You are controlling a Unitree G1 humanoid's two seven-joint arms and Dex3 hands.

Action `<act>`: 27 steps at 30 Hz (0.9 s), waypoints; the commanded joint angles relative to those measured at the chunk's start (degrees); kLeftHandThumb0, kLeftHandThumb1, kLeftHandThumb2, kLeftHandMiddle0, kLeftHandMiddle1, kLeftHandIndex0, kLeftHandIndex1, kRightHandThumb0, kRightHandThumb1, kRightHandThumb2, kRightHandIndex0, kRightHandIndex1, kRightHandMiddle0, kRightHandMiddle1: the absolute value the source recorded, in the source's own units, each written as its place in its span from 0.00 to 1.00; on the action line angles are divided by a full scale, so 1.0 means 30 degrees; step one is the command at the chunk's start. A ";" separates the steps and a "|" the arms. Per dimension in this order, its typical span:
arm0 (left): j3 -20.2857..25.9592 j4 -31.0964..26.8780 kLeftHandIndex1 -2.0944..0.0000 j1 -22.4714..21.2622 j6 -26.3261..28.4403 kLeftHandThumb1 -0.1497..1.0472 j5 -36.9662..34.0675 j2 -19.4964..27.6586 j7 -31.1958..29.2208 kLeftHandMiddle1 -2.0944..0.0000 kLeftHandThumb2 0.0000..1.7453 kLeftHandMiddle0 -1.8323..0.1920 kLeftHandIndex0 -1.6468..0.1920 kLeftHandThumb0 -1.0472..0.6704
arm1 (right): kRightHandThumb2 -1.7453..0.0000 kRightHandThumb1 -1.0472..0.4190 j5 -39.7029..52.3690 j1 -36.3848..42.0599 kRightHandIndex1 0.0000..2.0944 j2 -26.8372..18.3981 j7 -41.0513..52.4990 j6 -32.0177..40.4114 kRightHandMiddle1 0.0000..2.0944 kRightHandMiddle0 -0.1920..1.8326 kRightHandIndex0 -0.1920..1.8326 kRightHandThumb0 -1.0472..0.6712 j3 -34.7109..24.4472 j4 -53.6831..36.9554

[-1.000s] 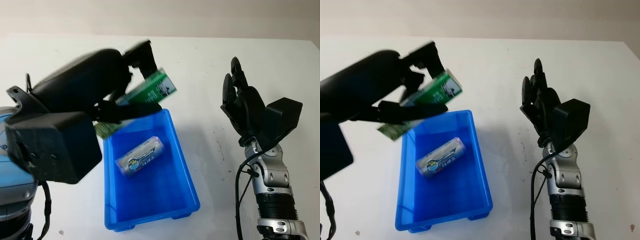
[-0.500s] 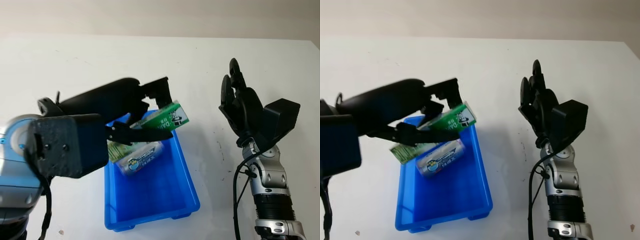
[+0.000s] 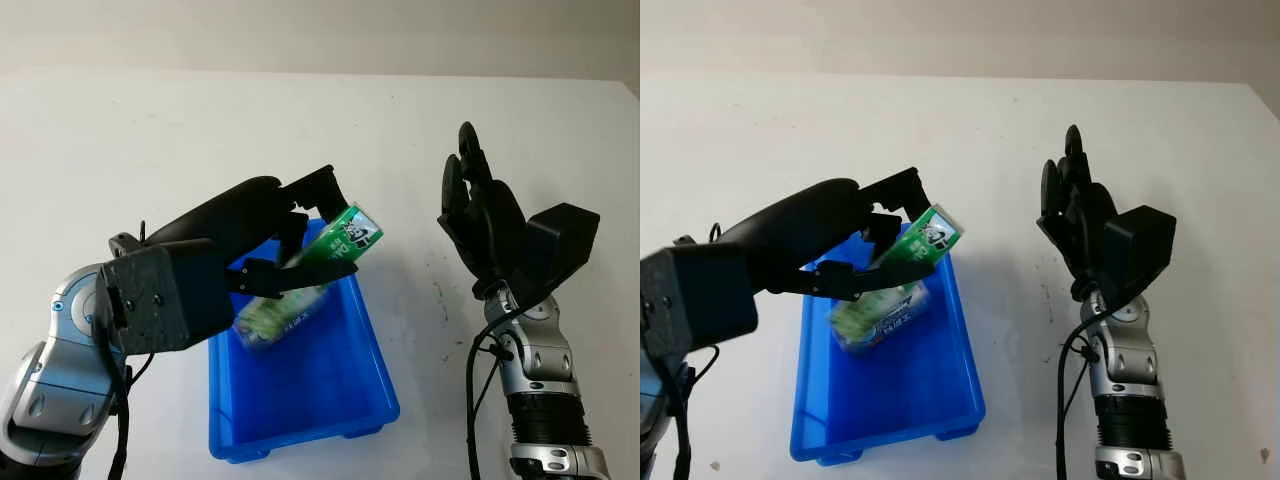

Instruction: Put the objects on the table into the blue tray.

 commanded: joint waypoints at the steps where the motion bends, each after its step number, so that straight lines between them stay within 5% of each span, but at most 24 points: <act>1: -0.0195 0.0034 0.86 0.0075 -0.0394 1.00 0.0101 0.0383 -0.0150 0.95 0.31 0.72 0.88 0.24 | 0.60 0.00 0.0021 0.0113 0.00 -0.0020 0.0023 -0.0225 0.00 0.00 0.00 0.22 -0.0041 -0.0248; 3: -0.0207 0.0055 0.93 0.0120 -0.0569 1.00 0.0094 0.0536 -0.0209 0.99 0.33 0.86 0.95 0.22 | 0.60 0.00 -0.0061 0.0115 0.00 -0.0071 0.0016 -0.0242 0.00 0.00 0.00 0.22 0.0011 -0.0256; 7: -0.0061 0.0014 0.99 0.0184 -0.0640 1.00 0.0069 0.0792 -0.0275 0.99 0.34 0.98 1.00 0.20 | 0.60 0.00 -0.0018 0.0104 0.00 -0.0085 0.0040 -0.0170 0.00 0.00 0.00 0.22 -0.0027 -0.0291; 21: 0.0981 -0.0393 1.00 -0.0024 0.0528 1.00 0.0040 0.1477 -0.0150 0.99 0.38 1.00 1.00 0.14 | 0.61 0.00 -0.0042 0.0023 0.00 -0.0205 0.0174 -0.0189 0.00 0.00 0.00 0.21 -0.0076 -0.0172; 27: 0.2058 0.0087 0.98 -0.0074 0.0135 1.00 0.1342 0.0573 0.2697 0.97 0.42 0.97 0.98 0.15 | 0.61 0.00 0.0095 0.0014 0.00 -0.0187 0.0175 0.0010 0.00 0.00 0.00 0.21 -0.0129 -0.0268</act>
